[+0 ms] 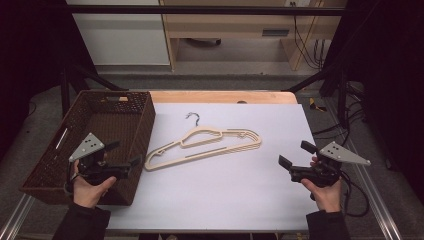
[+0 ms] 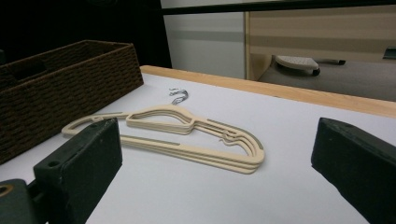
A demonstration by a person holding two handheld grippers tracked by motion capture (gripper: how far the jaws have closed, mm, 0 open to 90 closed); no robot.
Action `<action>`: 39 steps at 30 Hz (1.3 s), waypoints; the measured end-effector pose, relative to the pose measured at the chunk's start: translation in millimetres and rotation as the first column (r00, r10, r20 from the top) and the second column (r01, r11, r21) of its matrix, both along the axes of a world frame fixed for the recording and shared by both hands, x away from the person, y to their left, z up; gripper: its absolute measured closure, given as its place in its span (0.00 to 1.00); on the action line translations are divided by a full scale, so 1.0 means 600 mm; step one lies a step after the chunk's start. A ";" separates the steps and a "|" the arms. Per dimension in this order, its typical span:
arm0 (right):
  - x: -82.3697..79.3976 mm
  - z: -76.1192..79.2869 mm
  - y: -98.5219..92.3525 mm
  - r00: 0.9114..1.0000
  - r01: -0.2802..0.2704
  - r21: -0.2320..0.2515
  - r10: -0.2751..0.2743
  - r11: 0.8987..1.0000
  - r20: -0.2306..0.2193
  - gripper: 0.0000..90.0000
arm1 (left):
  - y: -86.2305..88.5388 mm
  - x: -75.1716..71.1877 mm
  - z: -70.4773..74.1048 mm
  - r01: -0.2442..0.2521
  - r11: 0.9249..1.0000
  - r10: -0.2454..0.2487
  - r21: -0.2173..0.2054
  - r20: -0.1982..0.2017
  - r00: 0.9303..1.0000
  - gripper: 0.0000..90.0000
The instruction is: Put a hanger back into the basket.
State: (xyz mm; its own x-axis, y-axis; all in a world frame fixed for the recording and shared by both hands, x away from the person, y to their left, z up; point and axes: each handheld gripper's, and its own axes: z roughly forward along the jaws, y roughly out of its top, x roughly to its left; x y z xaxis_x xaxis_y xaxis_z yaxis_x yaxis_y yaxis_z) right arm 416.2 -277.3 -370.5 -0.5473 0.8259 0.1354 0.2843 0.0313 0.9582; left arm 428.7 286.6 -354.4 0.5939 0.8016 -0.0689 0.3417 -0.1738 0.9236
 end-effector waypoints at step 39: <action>0.007 -0.002 0.017 0.999 -0.029 -0.038 0.028 0.999 -0.021 0.02 | -0.135 0.104 0.028 0.161 0.972 -0.144 0.169 -0.108 0.984 0.10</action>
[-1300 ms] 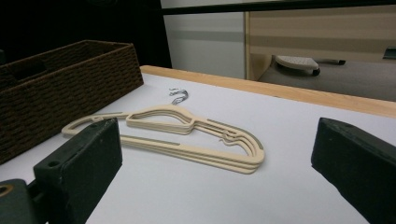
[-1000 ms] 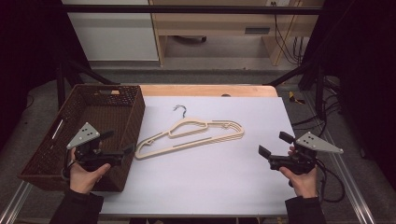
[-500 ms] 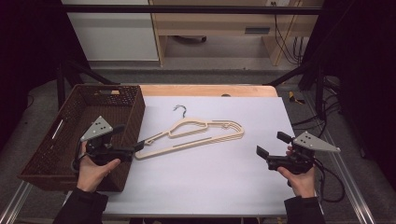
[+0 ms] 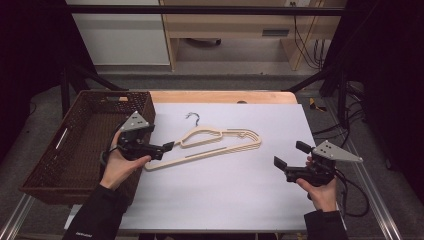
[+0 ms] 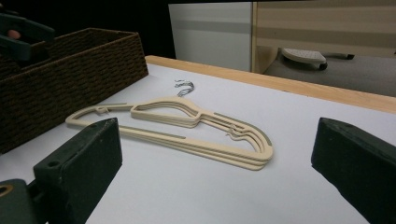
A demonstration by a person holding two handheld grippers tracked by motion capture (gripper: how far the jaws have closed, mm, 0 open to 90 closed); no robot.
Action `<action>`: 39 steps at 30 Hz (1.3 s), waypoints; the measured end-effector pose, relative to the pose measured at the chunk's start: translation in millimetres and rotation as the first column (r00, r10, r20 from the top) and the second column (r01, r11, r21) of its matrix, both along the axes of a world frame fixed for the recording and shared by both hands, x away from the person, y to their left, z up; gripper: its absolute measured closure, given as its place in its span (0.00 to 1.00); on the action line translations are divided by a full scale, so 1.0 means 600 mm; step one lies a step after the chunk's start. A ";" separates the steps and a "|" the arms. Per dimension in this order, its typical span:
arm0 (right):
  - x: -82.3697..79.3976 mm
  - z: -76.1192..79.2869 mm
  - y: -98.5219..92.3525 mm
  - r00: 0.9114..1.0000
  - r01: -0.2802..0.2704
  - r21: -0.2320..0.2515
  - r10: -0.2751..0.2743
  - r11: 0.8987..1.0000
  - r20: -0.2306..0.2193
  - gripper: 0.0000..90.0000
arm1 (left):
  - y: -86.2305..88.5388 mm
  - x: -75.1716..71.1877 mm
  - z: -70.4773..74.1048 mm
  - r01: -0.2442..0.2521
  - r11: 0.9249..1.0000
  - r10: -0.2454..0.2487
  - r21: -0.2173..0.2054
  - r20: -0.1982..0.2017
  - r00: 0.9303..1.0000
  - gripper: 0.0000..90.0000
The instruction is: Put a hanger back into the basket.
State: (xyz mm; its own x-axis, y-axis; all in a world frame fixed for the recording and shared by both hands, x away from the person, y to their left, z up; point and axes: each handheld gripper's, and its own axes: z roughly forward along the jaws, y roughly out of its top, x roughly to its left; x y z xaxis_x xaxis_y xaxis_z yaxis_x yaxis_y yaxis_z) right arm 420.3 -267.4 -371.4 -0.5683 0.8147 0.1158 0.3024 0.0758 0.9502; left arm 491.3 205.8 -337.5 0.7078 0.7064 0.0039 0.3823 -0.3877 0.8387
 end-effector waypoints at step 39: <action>0.009 -0.011 0.012 1.000 -0.012 -0.021 0.012 1.000 -0.024 0.03 | -0.105 0.198 -0.180 -0.144 0.976 0.176 0.161 -0.205 0.963 0.45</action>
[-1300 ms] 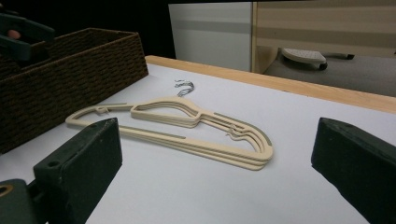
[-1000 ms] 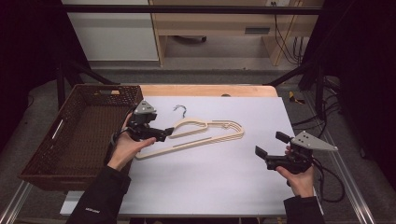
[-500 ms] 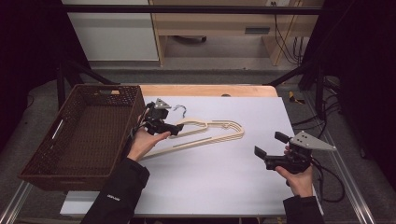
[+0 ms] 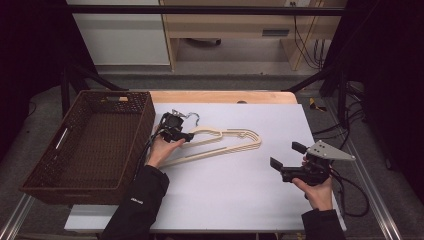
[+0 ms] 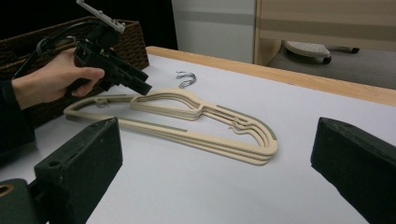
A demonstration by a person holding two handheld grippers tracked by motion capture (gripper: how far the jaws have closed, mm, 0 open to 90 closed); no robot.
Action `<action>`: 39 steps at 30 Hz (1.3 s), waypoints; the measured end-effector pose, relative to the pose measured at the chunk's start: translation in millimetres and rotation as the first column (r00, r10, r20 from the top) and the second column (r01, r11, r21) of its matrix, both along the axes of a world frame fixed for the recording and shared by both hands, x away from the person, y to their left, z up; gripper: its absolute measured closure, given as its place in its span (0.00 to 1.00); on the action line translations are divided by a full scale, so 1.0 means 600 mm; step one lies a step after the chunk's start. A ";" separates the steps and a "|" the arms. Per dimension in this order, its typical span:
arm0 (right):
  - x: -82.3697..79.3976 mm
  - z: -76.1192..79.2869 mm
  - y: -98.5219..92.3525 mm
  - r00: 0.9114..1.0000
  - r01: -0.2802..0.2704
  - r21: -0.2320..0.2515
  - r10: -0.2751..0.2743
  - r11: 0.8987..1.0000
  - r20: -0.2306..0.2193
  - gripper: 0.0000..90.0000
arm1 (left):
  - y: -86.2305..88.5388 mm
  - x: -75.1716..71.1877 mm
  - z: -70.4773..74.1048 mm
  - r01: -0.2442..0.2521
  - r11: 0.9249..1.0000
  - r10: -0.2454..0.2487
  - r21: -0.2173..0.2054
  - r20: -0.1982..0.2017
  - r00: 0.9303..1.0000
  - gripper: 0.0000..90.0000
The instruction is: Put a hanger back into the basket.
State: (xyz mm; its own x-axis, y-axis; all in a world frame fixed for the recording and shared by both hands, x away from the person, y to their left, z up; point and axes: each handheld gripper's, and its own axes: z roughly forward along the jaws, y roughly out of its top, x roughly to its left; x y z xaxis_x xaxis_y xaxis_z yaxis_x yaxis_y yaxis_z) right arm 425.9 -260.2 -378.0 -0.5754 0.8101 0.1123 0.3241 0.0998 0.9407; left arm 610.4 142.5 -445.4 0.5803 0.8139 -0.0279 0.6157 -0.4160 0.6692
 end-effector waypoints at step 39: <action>0.003 -0.004 0.006 1.000 -0.014 -0.015 0.014 1.000 -0.012 0.03 | 0.006 -0.005 -0.002 -0.014 1.000 0.015 0.016 -0.027 1.000 0.85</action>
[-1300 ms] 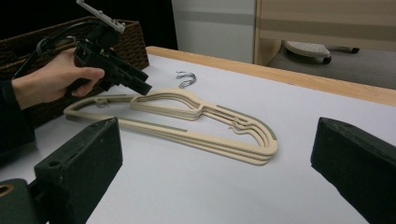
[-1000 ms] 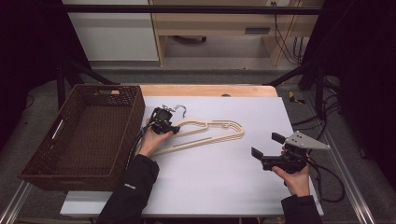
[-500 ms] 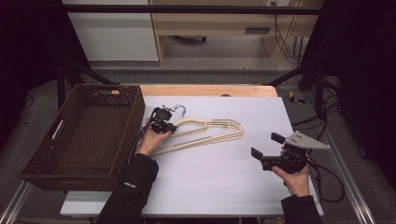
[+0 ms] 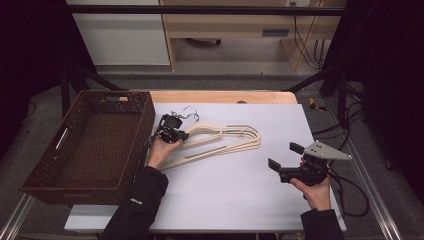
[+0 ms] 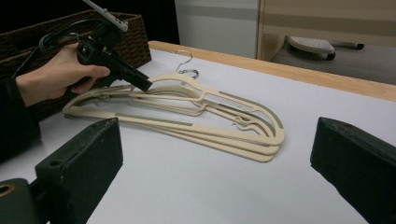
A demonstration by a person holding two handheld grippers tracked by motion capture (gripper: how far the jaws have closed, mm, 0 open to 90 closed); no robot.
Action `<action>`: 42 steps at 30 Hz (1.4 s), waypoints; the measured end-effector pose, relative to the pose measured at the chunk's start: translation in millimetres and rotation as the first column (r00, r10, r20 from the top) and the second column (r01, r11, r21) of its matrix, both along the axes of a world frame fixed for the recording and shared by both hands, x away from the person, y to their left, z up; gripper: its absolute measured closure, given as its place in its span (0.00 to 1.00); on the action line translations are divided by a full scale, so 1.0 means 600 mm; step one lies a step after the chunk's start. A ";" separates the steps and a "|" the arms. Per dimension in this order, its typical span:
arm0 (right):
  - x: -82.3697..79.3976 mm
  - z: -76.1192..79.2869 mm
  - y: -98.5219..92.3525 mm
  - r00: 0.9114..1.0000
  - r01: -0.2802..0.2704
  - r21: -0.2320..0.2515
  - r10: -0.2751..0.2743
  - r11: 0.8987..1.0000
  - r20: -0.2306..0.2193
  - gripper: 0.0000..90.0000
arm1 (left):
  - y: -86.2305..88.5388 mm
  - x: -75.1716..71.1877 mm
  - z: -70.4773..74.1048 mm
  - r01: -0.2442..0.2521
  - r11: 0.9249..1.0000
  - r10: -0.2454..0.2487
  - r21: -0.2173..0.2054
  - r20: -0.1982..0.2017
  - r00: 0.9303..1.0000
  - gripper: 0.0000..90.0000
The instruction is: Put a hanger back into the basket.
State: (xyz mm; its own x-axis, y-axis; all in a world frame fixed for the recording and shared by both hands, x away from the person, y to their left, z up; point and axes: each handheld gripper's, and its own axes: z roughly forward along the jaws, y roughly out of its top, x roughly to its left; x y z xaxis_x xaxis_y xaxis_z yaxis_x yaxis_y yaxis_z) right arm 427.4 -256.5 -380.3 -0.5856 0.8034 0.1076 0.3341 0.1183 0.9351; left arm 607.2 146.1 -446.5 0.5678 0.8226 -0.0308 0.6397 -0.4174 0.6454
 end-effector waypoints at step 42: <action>0.131 -0.005 0.200 0.998 -0.058 -0.009 0.058 0.998 -0.022 0.21 | -0.026 -0.136 0.048 0.074 0.997 -0.070 -0.018 0.168 0.983 0.88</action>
